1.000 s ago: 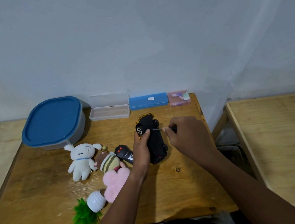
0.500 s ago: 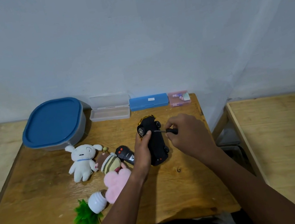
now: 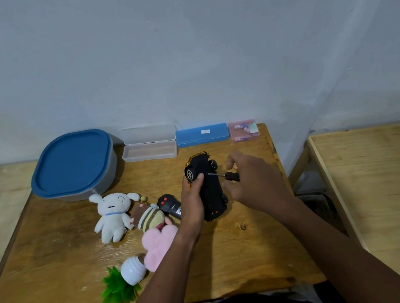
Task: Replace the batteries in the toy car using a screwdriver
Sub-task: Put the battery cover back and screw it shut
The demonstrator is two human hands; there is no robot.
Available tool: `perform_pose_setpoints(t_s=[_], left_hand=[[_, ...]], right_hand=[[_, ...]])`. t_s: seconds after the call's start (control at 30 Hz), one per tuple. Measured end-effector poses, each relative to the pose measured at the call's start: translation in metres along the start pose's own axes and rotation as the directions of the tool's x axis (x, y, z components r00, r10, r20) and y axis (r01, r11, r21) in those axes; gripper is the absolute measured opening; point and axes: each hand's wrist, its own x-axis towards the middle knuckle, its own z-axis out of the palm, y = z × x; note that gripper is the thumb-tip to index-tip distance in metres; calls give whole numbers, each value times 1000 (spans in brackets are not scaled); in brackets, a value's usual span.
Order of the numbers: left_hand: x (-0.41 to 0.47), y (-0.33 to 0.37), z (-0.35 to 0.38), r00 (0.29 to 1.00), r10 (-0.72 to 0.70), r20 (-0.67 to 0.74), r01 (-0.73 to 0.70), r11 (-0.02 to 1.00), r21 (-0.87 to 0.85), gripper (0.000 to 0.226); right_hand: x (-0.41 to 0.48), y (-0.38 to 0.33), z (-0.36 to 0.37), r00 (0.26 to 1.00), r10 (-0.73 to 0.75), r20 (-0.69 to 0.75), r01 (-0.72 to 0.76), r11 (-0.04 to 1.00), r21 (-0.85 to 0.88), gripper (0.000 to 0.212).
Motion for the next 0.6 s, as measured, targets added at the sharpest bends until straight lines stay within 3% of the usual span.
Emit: perform_pose_setpoints(t_s=[0.07, 0.2, 0.3, 0.43, 0.53, 0.6], left_hand=[[-1, 2, 1, 1000, -5, 5, 5, 1000, 3, 33], [0, 1, 1, 1000, 3, 2, -3, 1000, 11, 34], [0, 2, 1, 1000, 18, -4, -18, 999, 26, 35], [-2, 6, 3, 1000, 26, 4, -26, 999, 43, 27], [-3, 6, 3, 1000, 20, 13, -20, 999, 35, 26], [-3, 5, 2, 1000, 17, 9, -17, 1000, 25, 31]], right_hand=[[1, 1, 1, 1000, -22, -7, 23, 1000, 1, 24], [2, 4, 0, 993, -54, -110, 44, 995, -91, 7], [3, 7, 1, 988, -79, -134, 56, 984, -171, 24], [2, 6, 7, 997, 5, -77, -19, 983, -182, 47], [1, 5, 6, 996, 32, -80, -42, 991, -127, 44], [0, 3, 3, 998, 4, -62, -8, 998, -63, 29]])
